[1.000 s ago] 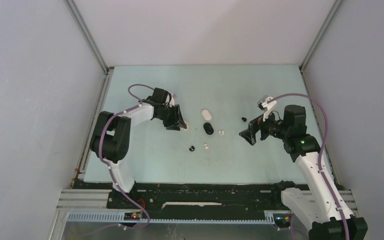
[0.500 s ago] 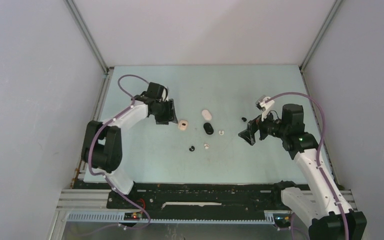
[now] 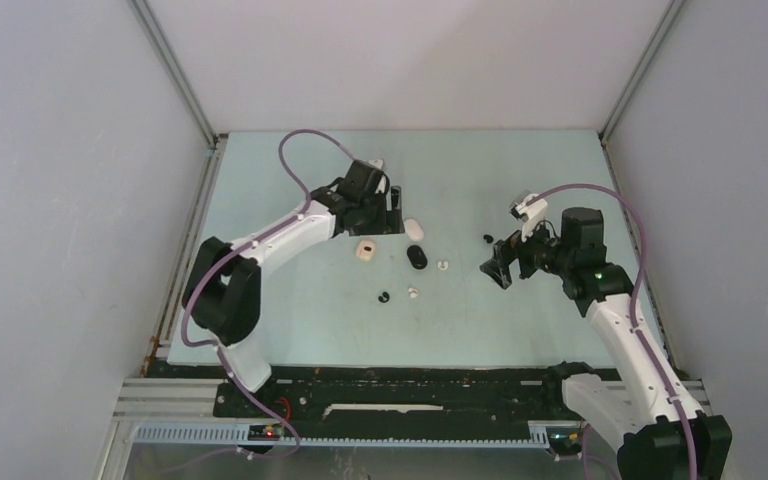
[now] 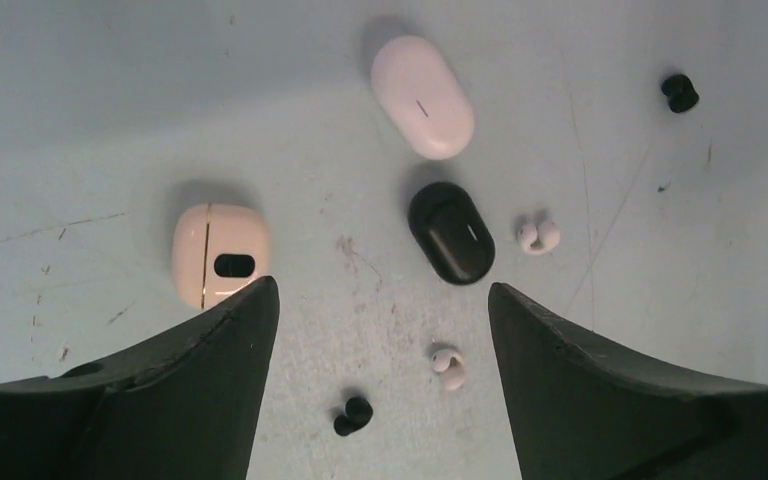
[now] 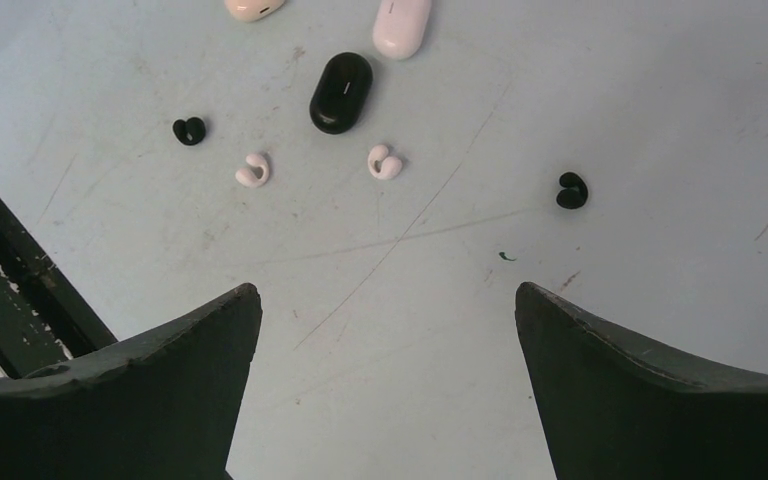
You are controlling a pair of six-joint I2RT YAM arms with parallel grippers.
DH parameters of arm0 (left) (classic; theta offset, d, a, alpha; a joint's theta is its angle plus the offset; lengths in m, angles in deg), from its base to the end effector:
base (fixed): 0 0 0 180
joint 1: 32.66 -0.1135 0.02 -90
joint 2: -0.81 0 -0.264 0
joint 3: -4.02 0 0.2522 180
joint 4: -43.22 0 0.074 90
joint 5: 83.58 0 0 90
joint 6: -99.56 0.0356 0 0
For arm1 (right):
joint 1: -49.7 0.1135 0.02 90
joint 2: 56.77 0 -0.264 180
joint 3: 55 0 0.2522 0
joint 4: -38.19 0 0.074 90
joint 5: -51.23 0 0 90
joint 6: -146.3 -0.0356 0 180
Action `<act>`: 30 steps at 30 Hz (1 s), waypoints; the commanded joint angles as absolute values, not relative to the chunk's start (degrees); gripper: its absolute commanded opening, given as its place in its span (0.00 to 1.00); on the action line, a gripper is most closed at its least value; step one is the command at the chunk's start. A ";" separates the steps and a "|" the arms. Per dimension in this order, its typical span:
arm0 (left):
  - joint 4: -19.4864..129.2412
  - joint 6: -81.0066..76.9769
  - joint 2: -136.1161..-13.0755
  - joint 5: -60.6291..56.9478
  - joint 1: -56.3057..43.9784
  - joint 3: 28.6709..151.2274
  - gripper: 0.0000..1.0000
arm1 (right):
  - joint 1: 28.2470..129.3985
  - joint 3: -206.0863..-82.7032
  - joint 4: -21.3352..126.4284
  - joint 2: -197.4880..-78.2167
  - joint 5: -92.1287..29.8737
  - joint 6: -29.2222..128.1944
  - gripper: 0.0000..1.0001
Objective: Insert the wireless bluetooth earbuds into the charging case
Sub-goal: Place the charging case at the center of the board, then pick up the charging case at the center of the board.
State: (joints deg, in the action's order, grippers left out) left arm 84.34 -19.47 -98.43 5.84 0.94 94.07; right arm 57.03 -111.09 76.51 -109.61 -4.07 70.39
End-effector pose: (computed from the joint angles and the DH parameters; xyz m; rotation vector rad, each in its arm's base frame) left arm 0.3174 -0.2113 0.2495 0.1048 2.5102 -0.4821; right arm 0.1927 0.0452 0.2789 -0.7217 1.9899 0.5876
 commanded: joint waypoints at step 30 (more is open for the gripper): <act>85.76 -25.03 -117.53 12.04 9.82 104.60 0.66 | 59.39 -111.21 75.85 -107.84 -8.53 75.17 1.00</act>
